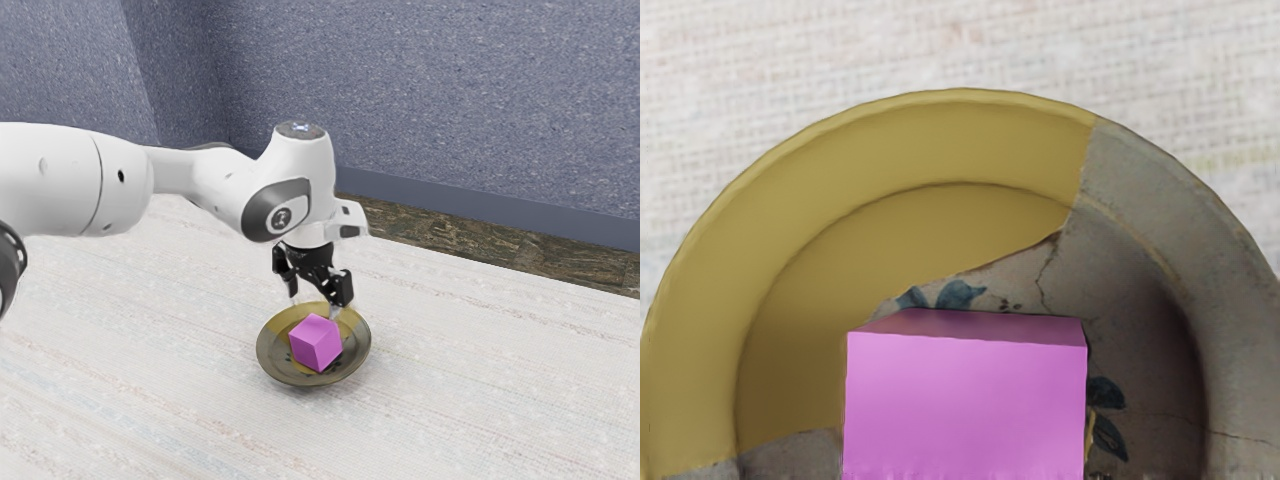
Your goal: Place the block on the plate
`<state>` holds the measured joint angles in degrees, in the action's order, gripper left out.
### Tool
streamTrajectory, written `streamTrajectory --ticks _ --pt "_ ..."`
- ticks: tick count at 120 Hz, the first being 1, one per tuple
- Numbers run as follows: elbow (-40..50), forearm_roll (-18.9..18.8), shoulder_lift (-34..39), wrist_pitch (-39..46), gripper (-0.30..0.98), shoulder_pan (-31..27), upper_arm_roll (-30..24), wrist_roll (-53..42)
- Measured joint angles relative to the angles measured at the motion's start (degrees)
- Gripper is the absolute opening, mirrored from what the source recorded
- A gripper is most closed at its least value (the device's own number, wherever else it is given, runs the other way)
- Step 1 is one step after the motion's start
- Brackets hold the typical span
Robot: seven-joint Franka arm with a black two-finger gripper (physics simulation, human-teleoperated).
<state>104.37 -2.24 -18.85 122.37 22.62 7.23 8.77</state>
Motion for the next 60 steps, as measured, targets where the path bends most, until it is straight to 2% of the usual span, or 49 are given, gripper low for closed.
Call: streamTrajectory --ticks 35,60 --pt "-8.20 -1.21 5.48 -11.18 0.68 -1.15 0.54 -1.88" --pt "-14.36 -1.47 8.18 -19.79 0.68 -6.23 2.45 -4.41"
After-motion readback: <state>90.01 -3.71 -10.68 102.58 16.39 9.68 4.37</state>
